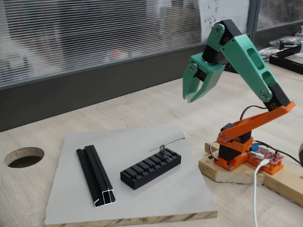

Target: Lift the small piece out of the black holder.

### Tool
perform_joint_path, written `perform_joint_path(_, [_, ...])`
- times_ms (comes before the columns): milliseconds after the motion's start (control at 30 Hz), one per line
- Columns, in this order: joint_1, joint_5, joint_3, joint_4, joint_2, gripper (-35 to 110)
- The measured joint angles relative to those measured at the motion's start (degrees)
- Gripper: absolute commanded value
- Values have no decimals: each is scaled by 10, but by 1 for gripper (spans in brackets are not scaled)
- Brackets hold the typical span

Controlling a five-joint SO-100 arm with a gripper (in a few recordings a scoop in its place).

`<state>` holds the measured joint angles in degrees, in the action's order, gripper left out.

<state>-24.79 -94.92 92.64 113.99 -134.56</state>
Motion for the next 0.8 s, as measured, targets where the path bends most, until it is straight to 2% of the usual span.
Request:
perform_joint_path(333, [112,281,0,0,0,10])
perform_joint_path(500, [116,426,0,0,0,10])
perform_joint_path(600, [125,475,0,0,0,11])
perform_joint_path(800, [121,493,0,0,26,11])
